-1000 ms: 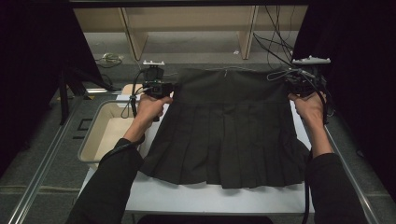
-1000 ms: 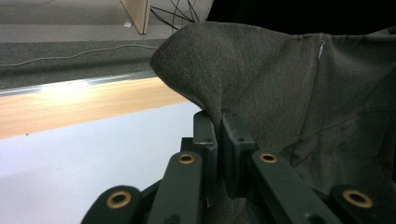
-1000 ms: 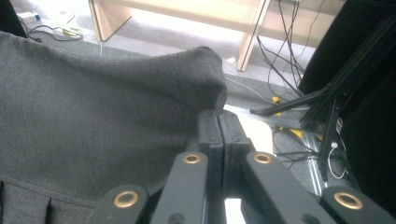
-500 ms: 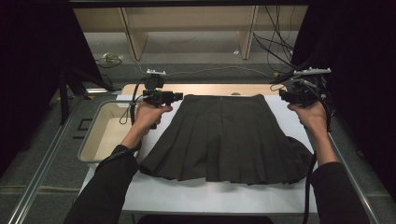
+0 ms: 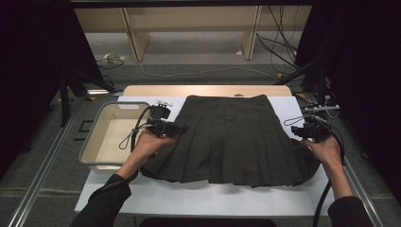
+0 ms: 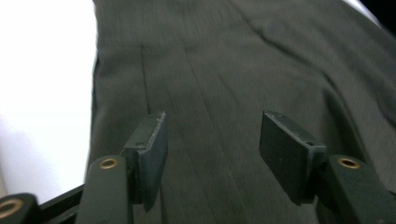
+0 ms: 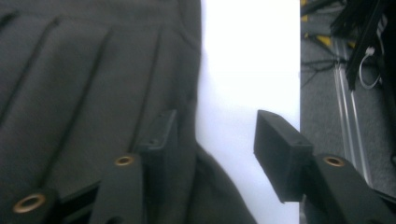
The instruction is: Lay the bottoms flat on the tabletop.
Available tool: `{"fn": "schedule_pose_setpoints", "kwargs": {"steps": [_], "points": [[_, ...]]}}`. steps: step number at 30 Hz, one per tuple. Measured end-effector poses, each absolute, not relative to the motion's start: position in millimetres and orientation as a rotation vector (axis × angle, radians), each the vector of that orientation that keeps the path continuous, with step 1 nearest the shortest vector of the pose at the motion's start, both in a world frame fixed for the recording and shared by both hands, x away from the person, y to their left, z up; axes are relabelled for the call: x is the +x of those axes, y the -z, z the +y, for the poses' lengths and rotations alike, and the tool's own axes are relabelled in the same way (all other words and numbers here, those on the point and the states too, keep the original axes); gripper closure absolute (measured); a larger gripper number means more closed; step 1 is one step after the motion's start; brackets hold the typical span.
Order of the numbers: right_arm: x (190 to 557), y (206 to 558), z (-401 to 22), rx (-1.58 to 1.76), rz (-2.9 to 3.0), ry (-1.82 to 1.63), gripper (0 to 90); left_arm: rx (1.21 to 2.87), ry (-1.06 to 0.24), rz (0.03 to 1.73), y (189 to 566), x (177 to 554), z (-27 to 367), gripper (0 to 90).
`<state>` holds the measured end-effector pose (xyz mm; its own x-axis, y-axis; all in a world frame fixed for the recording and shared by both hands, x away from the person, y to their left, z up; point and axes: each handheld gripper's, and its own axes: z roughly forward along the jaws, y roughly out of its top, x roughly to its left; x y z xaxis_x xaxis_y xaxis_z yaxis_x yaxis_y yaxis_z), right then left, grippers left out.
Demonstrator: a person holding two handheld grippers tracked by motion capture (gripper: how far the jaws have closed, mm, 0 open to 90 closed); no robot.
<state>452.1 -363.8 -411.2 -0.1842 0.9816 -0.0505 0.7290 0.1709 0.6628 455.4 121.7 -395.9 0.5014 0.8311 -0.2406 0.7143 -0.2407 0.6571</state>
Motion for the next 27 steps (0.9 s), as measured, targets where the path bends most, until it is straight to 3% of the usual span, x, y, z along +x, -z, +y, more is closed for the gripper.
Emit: {"fn": "schedule_pose_setpoints", "kwargs": {"steps": [14,18,20,27], "points": [[427.2,452.3,-393.5,1.717,2.015,-0.554,67.6,2.111,-0.195,1.289,433.5,424.9,135.4,35.0],[419.5,458.4,-397.3,1.758,2.051,-0.545,84.4,2.124,-0.194,1.299,441.1,417.1,139.2,35.1],[415.8,458.3,-397.6,1.789,2.059,-0.551,88.4,2.153,-0.204,1.289,444.5,412.8,140.7,35.0],[395.4,456.5,-385.2,1.89,2.196,-0.625,89.3,2.156,-0.211,1.293,447.4,403.9,146.6,35.0]]}}
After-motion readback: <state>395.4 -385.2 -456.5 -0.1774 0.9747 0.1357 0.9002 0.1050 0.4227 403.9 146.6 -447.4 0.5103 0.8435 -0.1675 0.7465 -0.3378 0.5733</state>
